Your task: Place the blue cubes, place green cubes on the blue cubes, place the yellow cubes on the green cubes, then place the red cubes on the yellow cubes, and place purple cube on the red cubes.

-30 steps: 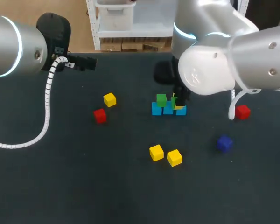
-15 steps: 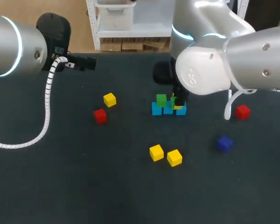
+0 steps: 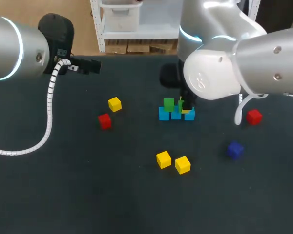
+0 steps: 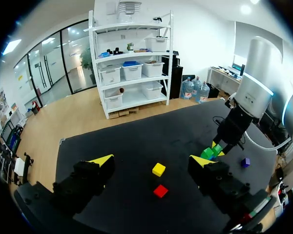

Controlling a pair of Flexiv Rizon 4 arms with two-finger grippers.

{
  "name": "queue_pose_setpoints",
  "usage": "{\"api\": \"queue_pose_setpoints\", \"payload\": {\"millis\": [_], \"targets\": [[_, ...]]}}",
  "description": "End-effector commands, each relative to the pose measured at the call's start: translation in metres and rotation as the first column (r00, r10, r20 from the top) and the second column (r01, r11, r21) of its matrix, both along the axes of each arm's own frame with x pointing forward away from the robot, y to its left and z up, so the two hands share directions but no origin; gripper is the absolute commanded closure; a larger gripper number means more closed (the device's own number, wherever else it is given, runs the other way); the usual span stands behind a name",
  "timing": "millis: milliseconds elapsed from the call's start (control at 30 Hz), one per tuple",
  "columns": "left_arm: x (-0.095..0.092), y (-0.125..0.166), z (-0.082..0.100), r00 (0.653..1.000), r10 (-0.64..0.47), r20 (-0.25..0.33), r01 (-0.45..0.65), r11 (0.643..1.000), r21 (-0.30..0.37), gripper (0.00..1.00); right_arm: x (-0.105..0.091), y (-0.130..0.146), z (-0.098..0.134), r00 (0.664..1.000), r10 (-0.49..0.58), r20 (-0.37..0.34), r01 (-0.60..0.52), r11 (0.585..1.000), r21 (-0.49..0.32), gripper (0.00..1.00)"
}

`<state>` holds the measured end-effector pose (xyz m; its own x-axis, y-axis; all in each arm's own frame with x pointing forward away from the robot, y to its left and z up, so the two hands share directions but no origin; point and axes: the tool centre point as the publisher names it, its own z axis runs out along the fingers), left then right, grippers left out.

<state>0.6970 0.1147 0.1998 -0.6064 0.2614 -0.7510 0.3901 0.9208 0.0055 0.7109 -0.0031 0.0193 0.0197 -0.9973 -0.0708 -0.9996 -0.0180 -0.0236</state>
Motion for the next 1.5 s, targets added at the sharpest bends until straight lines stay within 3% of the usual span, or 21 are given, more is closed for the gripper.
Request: {"api": "queue_pose_setpoints", "payload": {"millis": [33, 400, 667, 1067, 1200, 1233, 1367, 1433, 1500], "targets": [[0.0001, 0.0008, 0.0004, 1.000, -0.002, -0.001, 0.002, 1.000, -0.002, 0.00, 0.0028, 0.0001, -0.0008, 1.000, -0.004, 0.001, 0.004, 1.000, -0.001, 1.00], [0.0001, 0.0008, 0.0004, 1.000, -0.002, -0.001, 0.002, 1.000, -0.002, 0.00, 0.0044, -0.0020, -0.0012, 1.000, -0.009, 0.008, 0.009, 1.000, -0.005, 1.00], [0.0001, 0.0008, 0.0004, 1.000, -0.002, -0.001, 0.002, 1.000, -0.002, 0.00, 0.0033, -0.0020, -0.0010, 1.000, -0.008, 0.013, 0.008, 1.000, -0.007, 0.78], [0.0001, 0.0008, 0.0004, 1.000, -0.002, -0.001, 0.002, 1.000, -0.002, 0.00, 0.0018, -0.0018, -0.0013, 1.000, -0.011, 0.010, 0.011, 1.000, -0.007, 0.63], [0.0001, 0.0008, 0.0004, 1.000, -0.002, -0.001, 0.002, 1.000, -0.002, 0.00, 0.0018, -0.0019, -0.0013, 1.000, -0.012, 0.009, 0.012, 1.000, -0.006, 0.41], [0.0001, 0.0008, 0.0004, 1.000, -0.002, -0.001, 0.002, 1.000, -0.002, 0.00, 0.0019, -0.0021, -0.0006, 1.000, -0.015, 0.011, 0.015, 1.000, -0.004, 0.29], [0.0001, 0.0008, 0.0004, 1.000, -0.002, -0.001, 0.002, 1.000, -0.002, 0.00, 0.0025, -0.0022, 0.0015, 1.000, -0.018, 0.009, 0.018, 1.000, 0.003, 0.20], [0.0001, 0.0008, 0.0004, 1.000, -0.002, -0.001, 0.002, 1.000, -0.002, 0.00, 0.0027, -0.0022, 0.0021, 1.000, -0.019, 0.009, 0.019, 1.000, 0.006, 0.23], [0.0001, 0.0008, 0.0004, 1.000, -0.002, -0.001, 0.002, 1.000, -0.002, 0.00, 0.0031, -0.0025, 0.0030, 1.000, -0.020, 0.014, 0.020, 1.000, 0.006, 0.33]]}}
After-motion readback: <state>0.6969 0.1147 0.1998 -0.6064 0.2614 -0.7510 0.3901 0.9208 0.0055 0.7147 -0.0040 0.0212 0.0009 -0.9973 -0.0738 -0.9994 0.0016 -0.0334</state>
